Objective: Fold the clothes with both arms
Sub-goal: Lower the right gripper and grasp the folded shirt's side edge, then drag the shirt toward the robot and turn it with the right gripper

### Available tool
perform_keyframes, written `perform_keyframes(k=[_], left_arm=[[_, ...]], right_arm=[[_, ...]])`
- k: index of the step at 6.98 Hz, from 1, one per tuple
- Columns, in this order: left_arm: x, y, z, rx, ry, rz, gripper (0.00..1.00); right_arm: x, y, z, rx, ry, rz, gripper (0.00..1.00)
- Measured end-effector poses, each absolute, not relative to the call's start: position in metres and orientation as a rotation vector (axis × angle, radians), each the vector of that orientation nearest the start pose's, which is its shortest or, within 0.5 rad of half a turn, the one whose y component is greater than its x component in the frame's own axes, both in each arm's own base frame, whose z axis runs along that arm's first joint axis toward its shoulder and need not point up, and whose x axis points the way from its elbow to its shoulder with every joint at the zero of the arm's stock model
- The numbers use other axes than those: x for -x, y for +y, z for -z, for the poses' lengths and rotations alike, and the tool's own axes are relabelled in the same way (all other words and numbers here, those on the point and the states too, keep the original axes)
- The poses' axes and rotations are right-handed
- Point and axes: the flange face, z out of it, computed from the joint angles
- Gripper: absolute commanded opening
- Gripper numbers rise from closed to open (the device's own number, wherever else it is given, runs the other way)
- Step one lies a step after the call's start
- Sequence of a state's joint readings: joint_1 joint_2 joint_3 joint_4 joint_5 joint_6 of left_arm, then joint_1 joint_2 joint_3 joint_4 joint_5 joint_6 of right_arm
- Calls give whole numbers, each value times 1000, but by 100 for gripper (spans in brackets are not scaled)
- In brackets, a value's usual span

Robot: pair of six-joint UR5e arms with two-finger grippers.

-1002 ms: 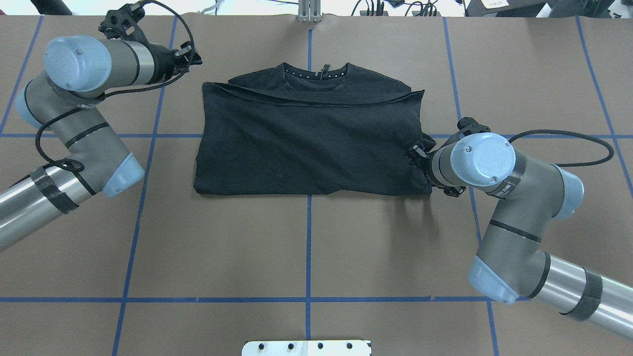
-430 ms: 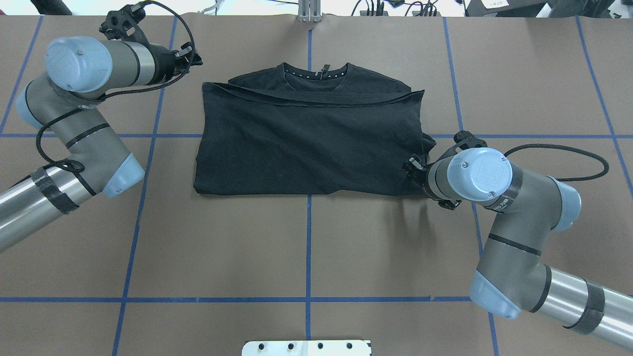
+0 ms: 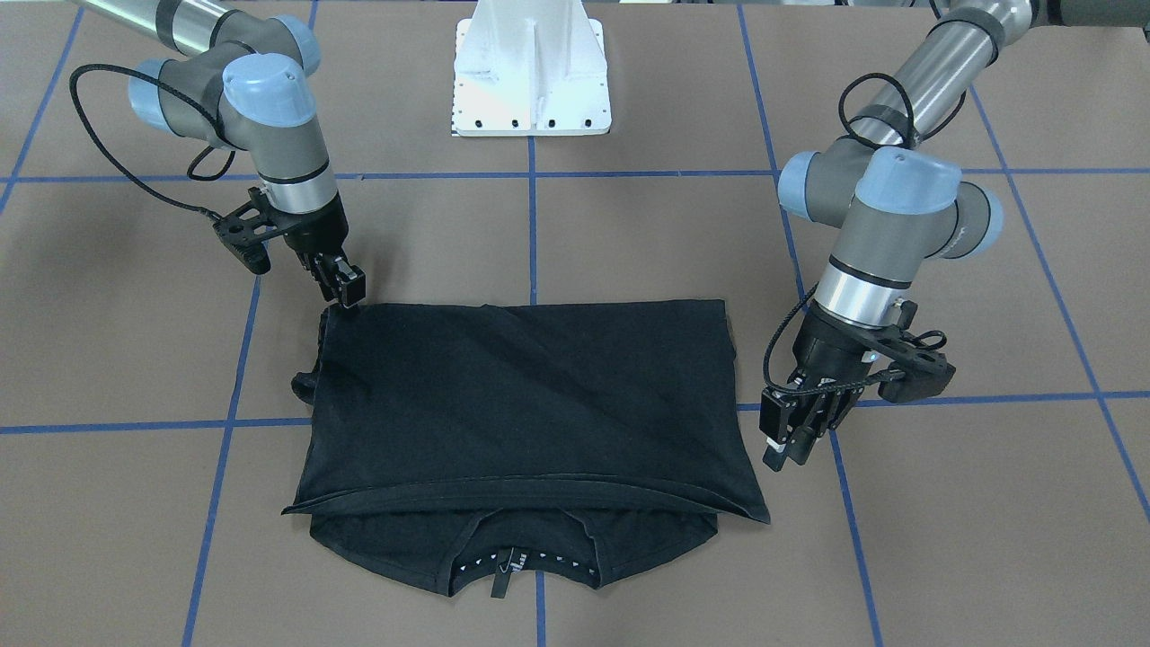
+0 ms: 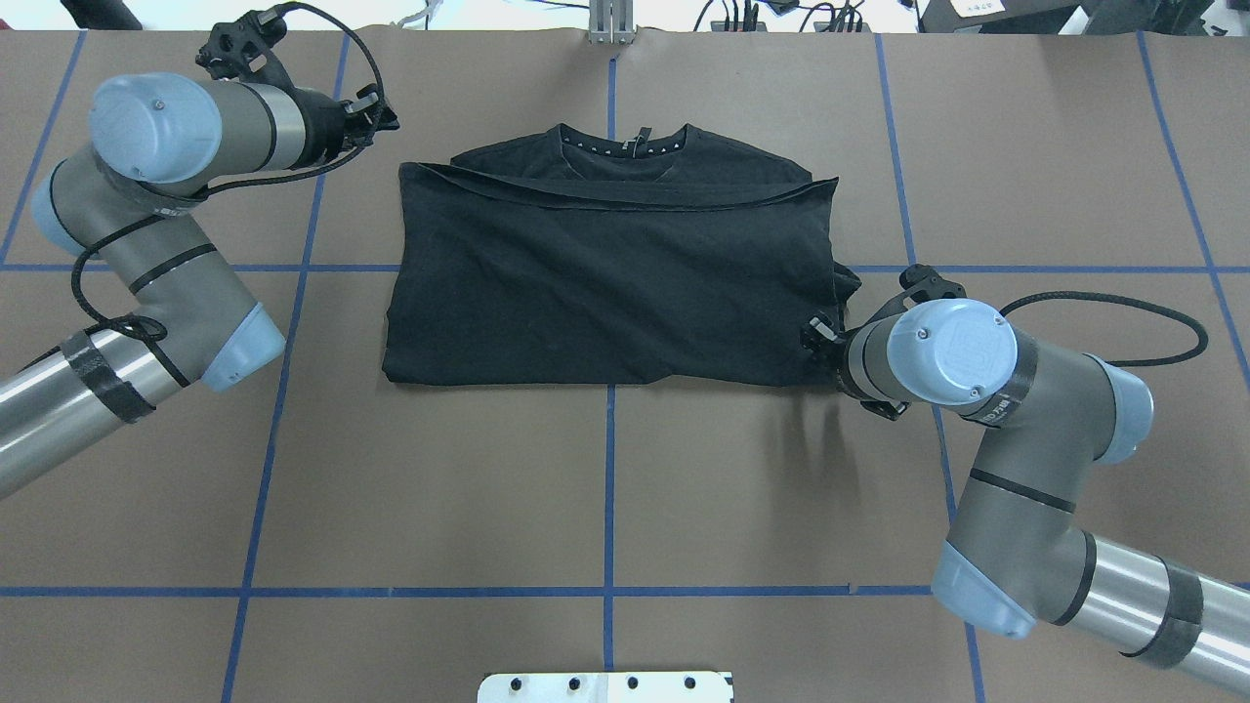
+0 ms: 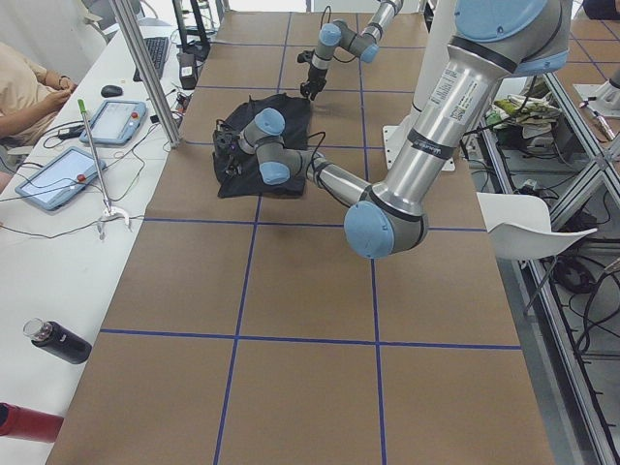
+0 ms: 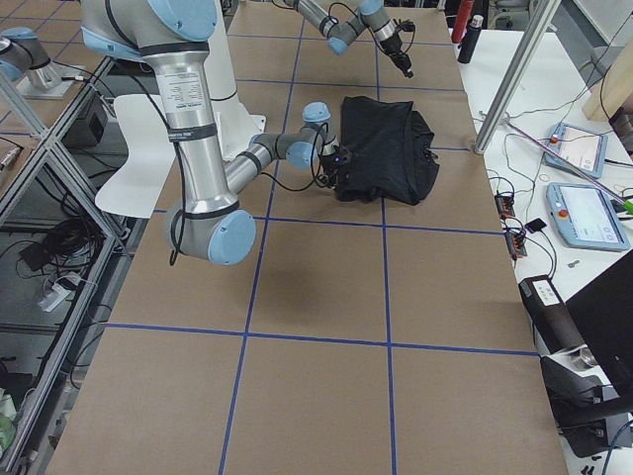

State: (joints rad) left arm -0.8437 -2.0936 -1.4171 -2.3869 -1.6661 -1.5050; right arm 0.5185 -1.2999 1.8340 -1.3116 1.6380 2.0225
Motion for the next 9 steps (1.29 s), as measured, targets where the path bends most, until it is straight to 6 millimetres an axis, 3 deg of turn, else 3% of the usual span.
perform_keyframes(k=[1,4,6,8,9], left_arm=[[-378,-611,-335,-453,1121,627,46],[-377,-611,-336,-453,1119,628,46],[-377,-611,-338,-452,1116,629,45],[-375,-609,-333,-453,1126,624,44],[-372,-604,-327,-451,1142,614,44]], right_arm=[[452,-404,-371,38,-824,-891,0],[450,-403,-372,39,-823,-891,0],[436,-395,-372,38,-830,-880,0],[409,-368,-365,57,-857,-854,0],[408,-337,-359,94,-868,-808,0]])
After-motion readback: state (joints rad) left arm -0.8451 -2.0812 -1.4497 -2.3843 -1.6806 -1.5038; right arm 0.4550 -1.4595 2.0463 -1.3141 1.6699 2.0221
